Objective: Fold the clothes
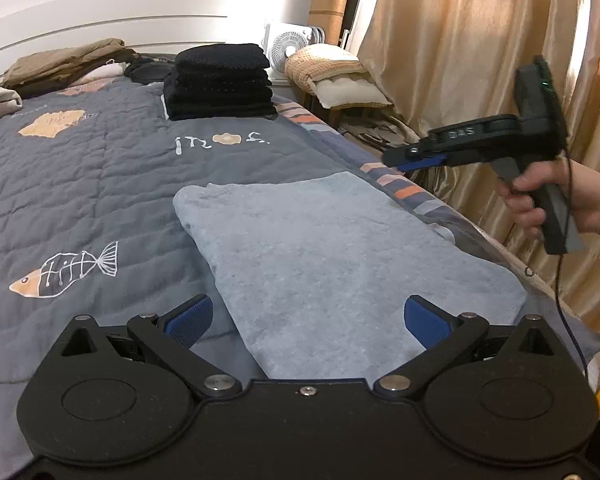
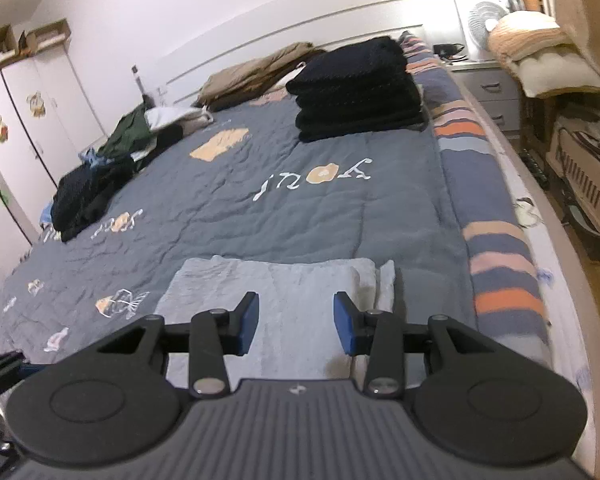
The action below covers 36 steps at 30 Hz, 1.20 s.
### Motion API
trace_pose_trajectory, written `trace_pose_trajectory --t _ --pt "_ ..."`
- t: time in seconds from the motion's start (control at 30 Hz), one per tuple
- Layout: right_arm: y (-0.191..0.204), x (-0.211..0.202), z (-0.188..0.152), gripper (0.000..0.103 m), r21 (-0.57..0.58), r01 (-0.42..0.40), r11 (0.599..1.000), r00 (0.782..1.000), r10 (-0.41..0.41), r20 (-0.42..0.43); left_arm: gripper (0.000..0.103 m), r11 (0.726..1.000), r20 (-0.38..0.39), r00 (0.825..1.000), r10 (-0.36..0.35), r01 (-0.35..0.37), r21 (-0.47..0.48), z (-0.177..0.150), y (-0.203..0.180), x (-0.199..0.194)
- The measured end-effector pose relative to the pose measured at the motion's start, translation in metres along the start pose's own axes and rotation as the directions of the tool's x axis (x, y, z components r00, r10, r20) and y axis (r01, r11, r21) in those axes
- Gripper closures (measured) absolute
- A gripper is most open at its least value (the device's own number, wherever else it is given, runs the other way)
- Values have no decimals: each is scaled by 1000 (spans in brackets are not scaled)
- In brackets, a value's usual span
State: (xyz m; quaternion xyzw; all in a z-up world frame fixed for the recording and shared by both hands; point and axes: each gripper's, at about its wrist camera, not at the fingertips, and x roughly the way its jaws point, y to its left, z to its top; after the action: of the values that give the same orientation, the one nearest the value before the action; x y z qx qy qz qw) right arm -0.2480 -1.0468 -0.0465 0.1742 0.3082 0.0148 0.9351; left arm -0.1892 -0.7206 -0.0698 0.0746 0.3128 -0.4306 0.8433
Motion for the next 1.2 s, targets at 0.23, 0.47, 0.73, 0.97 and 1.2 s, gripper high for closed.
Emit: trace_pose_trajectory --t 0.23,0.47,0.73,0.97,1.2 --pt "-16 30 5 63 9 -5 1000 1000 5 -30 0 999 -5 1000 -23 23 -32 2 10 5" --pt "-20 55 2 63 30 16 999 998 -15 -56 0 998 -9 1000 -10 10 -66 0 15 8" --pt "-32 70 -3 92 124 44 991 997 -35 -75 0 996 -10 1000 5 -6 -89 1 21 6" --pt "-35 51 4 103 150 57 987 997 -63 39 0 996 -7 1000 9 -10 -91 1 21 5" --pt "-43 55 2 98 150 0 989 1000 2 -14 0 995 -10 1000 11 -12 -95 1 22 5"
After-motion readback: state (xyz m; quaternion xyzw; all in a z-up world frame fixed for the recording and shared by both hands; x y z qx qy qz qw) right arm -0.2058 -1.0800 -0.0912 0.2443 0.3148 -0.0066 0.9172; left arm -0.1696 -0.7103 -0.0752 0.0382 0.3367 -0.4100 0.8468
